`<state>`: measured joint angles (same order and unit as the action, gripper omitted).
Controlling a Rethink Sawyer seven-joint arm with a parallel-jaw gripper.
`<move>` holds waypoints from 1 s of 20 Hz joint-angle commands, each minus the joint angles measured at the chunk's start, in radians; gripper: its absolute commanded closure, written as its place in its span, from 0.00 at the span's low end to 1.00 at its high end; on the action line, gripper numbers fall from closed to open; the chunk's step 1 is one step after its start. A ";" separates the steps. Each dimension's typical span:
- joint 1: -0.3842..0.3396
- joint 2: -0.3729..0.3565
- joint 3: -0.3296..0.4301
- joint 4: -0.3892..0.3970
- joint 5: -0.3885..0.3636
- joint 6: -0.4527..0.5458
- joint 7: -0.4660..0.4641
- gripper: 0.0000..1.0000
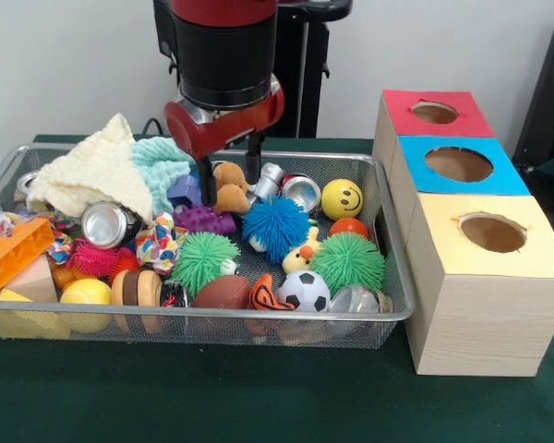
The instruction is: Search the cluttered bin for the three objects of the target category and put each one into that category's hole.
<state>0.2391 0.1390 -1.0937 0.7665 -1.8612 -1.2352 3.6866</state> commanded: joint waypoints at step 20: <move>0.002 0.020 0.125 -0.052 0.051 -0.074 0.036 0.00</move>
<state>0.2508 0.1406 -1.0938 0.7650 -1.8533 -1.2350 3.6866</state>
